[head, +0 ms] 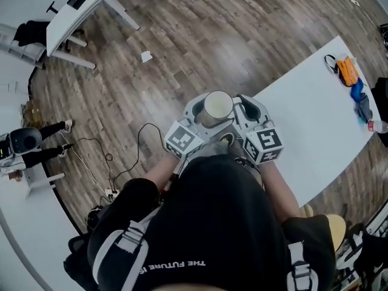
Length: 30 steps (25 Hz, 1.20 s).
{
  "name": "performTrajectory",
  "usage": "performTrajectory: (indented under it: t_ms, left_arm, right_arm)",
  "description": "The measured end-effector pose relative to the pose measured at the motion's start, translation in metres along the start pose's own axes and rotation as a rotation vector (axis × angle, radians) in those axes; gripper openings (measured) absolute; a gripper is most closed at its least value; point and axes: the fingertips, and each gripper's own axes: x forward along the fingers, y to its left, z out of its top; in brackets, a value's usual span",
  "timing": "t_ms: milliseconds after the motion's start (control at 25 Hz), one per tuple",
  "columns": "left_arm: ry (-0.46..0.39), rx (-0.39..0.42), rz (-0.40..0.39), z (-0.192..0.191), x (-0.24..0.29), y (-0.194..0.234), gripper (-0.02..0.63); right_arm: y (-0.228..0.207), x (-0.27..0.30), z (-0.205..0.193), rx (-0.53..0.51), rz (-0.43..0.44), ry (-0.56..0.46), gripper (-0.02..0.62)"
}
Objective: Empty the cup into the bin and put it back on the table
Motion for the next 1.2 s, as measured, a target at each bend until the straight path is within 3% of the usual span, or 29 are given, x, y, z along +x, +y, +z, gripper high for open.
performTrajectory:
  t_ms: [120,280,600,880,1040,1200]
  left_arm:
    - [0.035,-0.051,0.084,-0.024,-0.041,0.022,0.397]
    - [0.090,-0.195,0.150,-0.069,-0.085,0.037,0.397]
    - [0.213,-0.583,0.144,-0.155,-0.106,0.054,0.397]
    - [0.268,-0.873,0.138,-0.239,-0.119,0.048,0.397]
    - [0.288,-0.969,0.136,-0.268,-0.130,0.041,0.397]
    - [0.299,-1.004,0.128,-0.275,-0.131,0.040,0.397]
  right_arm:
    - [0.038,0.032,-0.022,-0.009,0.093,0.057,0.048]
    - [0.078,0.061,-0.066,0.009,0.188,0.160,0.049]
    - [0.095,0.097,-0.148,0.023,0.212,0.515,0.049]
    - [0.104,0.109,-0.238,0.037,0.250,0.799,0.049]
    - [0.114,0.108,-0.273,0.079,0.252,0.894,0.049]
    - [0.114,0.107,-0.281,0.103,0.245,0.923,0.049]
